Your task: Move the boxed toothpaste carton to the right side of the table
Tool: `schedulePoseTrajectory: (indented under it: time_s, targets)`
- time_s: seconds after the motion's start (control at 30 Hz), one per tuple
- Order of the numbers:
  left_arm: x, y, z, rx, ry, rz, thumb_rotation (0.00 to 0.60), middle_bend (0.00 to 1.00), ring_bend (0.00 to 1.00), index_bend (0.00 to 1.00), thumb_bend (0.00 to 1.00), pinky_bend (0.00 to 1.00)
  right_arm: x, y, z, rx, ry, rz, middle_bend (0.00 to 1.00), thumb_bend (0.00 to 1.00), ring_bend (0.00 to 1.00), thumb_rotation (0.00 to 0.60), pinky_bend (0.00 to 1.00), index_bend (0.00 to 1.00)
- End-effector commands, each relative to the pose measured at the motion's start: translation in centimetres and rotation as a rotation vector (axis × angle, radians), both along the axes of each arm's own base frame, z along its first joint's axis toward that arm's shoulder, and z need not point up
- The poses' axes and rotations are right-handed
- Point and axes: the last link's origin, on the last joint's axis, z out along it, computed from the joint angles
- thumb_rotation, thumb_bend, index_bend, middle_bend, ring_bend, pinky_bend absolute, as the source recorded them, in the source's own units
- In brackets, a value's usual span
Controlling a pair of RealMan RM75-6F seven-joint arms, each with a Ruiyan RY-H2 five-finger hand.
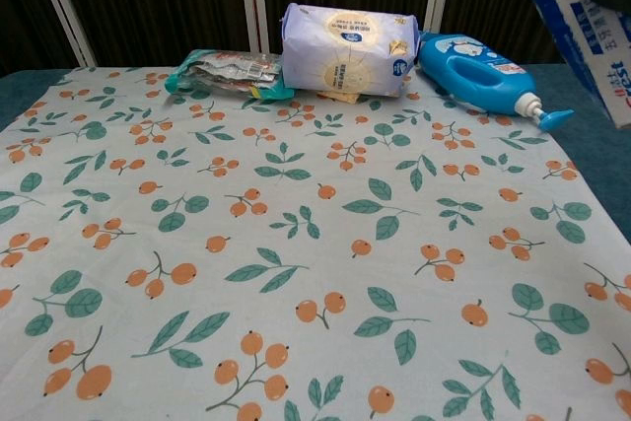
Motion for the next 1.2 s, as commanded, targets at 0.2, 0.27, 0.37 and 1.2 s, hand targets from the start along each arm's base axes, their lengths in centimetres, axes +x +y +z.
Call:
schedulePoseTrajectory:
  time_s: [0.2,0.27,0.37,1.2]
  targets:
    - [2.1,-1.7,0.9,0.004,-0.1,-0.067,0.6,0.07,0.13,0.11,0.21,0.18,0.2,0.0,1.8,-0.081,-0.238,0.01,0.55,0.34,0.53,0.6,0.49,0.51]
    - [2.5,-1.9,1.4,0.01,-0.123,-0.085,0.6,0.06,0.13,0.11,0.2,0.18,0.2,0.0,2.0,-0.079,-0.279,0.005,0.55,0.34,0.53,0.6,0.49,0.51]
    - [2.8,-2.1,2.3,0.015,-0.166,-0.104,0.6,0.06,0.13,0.11,0.2,0.18,0.1,-0.1,2.1,-0.076,-0.309,0.002,0.55,0.34,0.53,0.6,0.49,0.51]
    - [-17.4,-2.5,9.2,0.032,-0.273,0.174,0.6,0.06,0.13,0.11,0.2,0.18,-0.6,-0.7,3.5,-0.158,-0.529,-0.015,0.55,0.34,0.53,0.6,0.49,0.51]
